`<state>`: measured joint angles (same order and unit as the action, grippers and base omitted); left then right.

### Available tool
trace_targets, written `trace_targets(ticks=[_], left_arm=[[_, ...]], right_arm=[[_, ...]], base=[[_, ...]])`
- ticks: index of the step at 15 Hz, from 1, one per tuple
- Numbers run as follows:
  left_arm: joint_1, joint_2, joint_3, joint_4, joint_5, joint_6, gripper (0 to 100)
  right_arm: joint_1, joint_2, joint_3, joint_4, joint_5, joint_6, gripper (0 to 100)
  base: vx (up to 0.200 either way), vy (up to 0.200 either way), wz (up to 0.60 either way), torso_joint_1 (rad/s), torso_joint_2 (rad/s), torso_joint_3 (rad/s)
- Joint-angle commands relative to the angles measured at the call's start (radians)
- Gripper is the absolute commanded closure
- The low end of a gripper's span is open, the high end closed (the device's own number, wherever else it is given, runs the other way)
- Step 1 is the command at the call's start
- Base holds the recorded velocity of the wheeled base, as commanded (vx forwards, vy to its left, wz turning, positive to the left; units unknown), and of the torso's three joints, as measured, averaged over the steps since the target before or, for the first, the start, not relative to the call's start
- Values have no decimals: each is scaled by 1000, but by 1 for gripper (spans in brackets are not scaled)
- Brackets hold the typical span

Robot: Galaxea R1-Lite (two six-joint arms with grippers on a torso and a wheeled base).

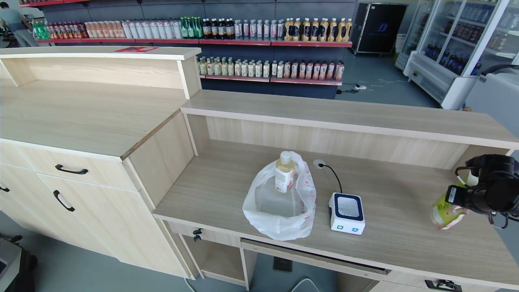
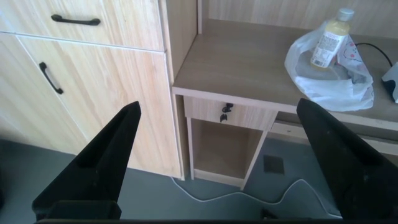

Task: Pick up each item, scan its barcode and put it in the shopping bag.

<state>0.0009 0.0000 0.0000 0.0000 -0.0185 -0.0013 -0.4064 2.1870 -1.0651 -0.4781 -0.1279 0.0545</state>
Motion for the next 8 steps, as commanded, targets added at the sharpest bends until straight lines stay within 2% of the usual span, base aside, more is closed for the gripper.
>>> trace_targets(ticks=[1, 4, 8], left_arm=[[1, 0, 0, 0, 0, 0, 0], [1, 0, 0, 0, 0, 0, 0], [1, 2, 0, 0, 0, 0, 0]], right_arm=[[12, -237, 96, -2, 128, -79, 100], [20, -484, 209, 13, 390, -171, 100], [32, -702, 220, 127, 1061, -240, 100]], base=[[0, 0, 0, 0, 0, 0], [0, 0, 0, 0, 0, 0], [0, 0, 0, 0, 0, 0]])
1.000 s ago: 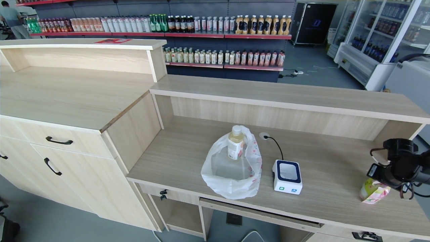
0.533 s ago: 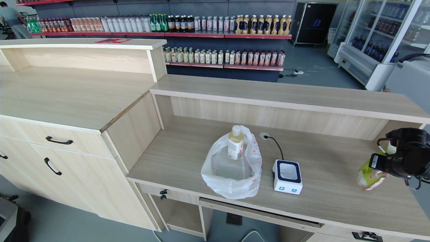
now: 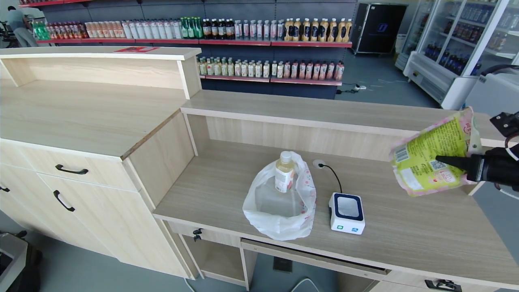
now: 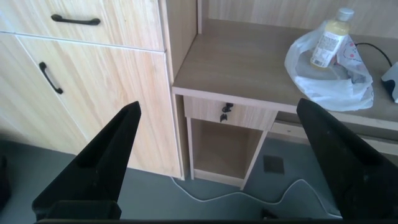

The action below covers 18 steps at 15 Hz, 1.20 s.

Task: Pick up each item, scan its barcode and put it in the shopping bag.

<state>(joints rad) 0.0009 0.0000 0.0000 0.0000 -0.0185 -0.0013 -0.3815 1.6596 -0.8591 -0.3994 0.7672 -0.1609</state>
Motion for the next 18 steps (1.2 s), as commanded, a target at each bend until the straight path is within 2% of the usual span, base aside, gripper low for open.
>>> trace_targets(ticks=[1, 3, 4, 14, 18], left_arm=[[1, 0, 0, 0, 0, 0, 0], [1, 0, 0, 0, 0, 0, 0], [1, 2, 0, 0, 0, 0, 0], [1, 2, 0, 0, 0, 0, 0], [1, 2, 0, 0, 0, 0, 0]], right_arm=[[9, -202, 12, 62, 337, -23, 100], [16, -251, 8, 89, 658, -19, 100], [44, -271, 3, 108, 696, -19, 100], [285, -500, 61, 149, 705, 11, 100], [306, -577, 65, 142, 707, 9, 100]], base=[[0, 0, 0, 0, 0, 0], [0, 0, 0, 0, 0, 0], [0, 0, 0, 0, 0, 0], [0, 0, 0, 0, 0, 0], [0, 0, 0, 0, 0, 0]])
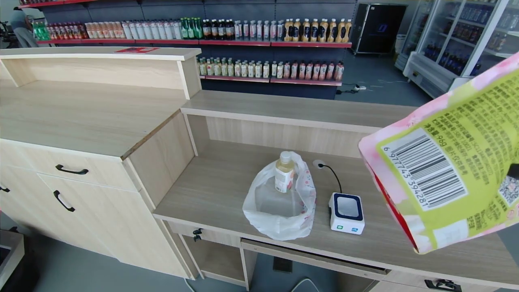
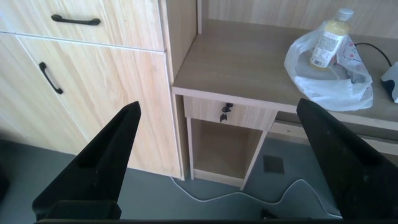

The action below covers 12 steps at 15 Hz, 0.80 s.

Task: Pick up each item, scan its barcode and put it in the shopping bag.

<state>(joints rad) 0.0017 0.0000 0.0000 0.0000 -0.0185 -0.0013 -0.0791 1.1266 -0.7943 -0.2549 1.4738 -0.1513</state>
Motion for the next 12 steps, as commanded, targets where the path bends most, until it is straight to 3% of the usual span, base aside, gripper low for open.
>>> trace_targets(ticks=[1, 12], left_arm=[[0, 0, 0, 0, 0, 0, 0], [0, 0, 0, 0, 0, 0, 0]], right_arm=[[4, -53, 0, -3, 0, -1, 100], [4, -110, 36, -3, -1, -13, 100]], base=[[0, 0, 0, 0, 0, 0], [0, 0, 0, 0, 0, 0]])
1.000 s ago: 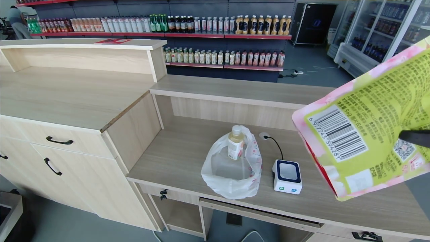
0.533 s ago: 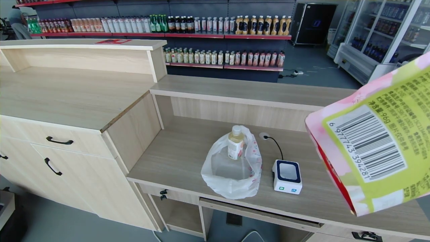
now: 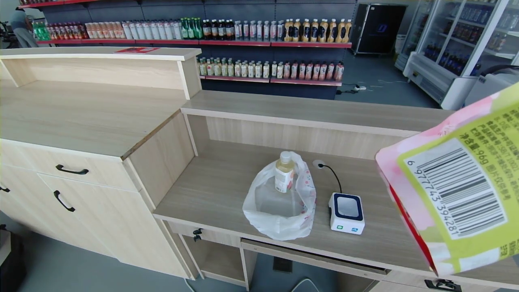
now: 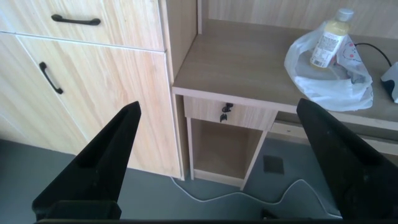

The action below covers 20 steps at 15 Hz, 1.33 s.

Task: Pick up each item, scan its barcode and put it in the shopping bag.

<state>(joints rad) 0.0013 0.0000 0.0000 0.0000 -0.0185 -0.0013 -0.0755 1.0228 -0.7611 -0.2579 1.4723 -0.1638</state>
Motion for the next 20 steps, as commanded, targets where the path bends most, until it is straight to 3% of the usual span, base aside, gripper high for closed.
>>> trace_targets(ticks=[1, 20], left_arm=[[0, 2, 0, 0, 0, 0, 0], [0, 2, 0, 0, 0, 0, 0]], right_arm=[[0, -7, 11, 0, 0, 0, 100], [0, -73, 39, 11, 0, 0, 100]], base=[[0, 0, 0, 0, 0, 0], [0, 0, 0, 0, 0, 0]])
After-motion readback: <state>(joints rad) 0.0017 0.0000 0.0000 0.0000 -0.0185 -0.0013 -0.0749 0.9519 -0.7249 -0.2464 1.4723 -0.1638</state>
